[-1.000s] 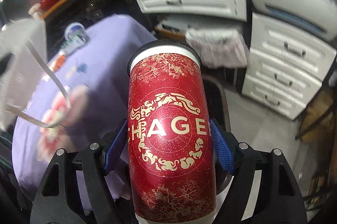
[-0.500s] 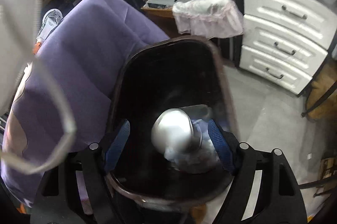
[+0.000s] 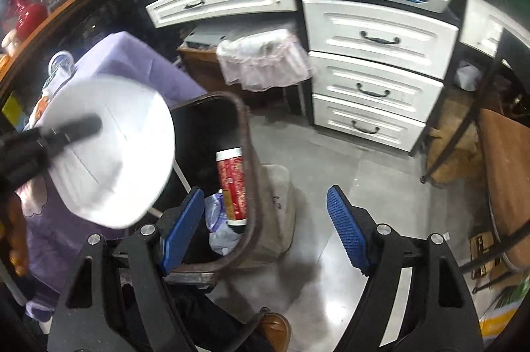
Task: Collect trash
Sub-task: 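Open the left gripper to drop the white mask into the bin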
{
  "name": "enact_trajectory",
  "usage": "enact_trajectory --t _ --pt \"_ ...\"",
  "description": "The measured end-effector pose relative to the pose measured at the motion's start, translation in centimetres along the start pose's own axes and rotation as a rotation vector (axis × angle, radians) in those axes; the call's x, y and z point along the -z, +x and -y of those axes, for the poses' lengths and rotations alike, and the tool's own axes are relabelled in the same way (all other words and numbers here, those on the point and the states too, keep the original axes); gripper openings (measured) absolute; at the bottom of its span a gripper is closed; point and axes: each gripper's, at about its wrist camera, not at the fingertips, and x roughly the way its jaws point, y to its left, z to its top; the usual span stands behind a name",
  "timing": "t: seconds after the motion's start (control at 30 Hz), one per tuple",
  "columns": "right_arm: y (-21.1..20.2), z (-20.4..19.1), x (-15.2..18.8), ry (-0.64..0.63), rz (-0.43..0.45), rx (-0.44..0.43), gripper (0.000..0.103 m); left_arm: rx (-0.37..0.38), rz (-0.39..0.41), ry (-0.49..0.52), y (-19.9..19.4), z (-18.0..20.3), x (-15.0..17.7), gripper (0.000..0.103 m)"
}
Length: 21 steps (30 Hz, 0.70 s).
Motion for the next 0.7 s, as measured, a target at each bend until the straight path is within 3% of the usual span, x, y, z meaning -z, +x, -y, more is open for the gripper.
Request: enact_trajectory --t 0.47,0.5,0.57,0.6,0.63,0.7 --pt "-1.4 0.8 -0.2 0.034 0.024 0.016 0.076 -0.034 -0.078 0.064 2.9 1.3 1.7 0.007" --pt "-1.4 0.8 -0.2 0.035 0.025 0.016 0.076 -0.035 -0.086 0.067 3.0 1.3 1.8 0.014" --pt "-1.6 0.8 -0.3 0.033 0.029 0.017 0.076 -0.033 -0.086 0.070 3.0 1.4 1.9 0.040" --pt "-1.7 0.8 -0.3 0.033 0.031 0.017 0.076 -0.032 -0.076 0.072 2.7 1.4 1.9 0.061" --pt "-1.8 0.8 -0.4 0.033 0.034 0.017 0.076 -0.031 -0.058 0.074 2.3 1.4 1.9 0.069" --pt "-2.1 0.8 -0.6 0.035 0.042 0.017 0.076 -0.024 -0.035 0.079 1.4 1.6 1.8 0.073"
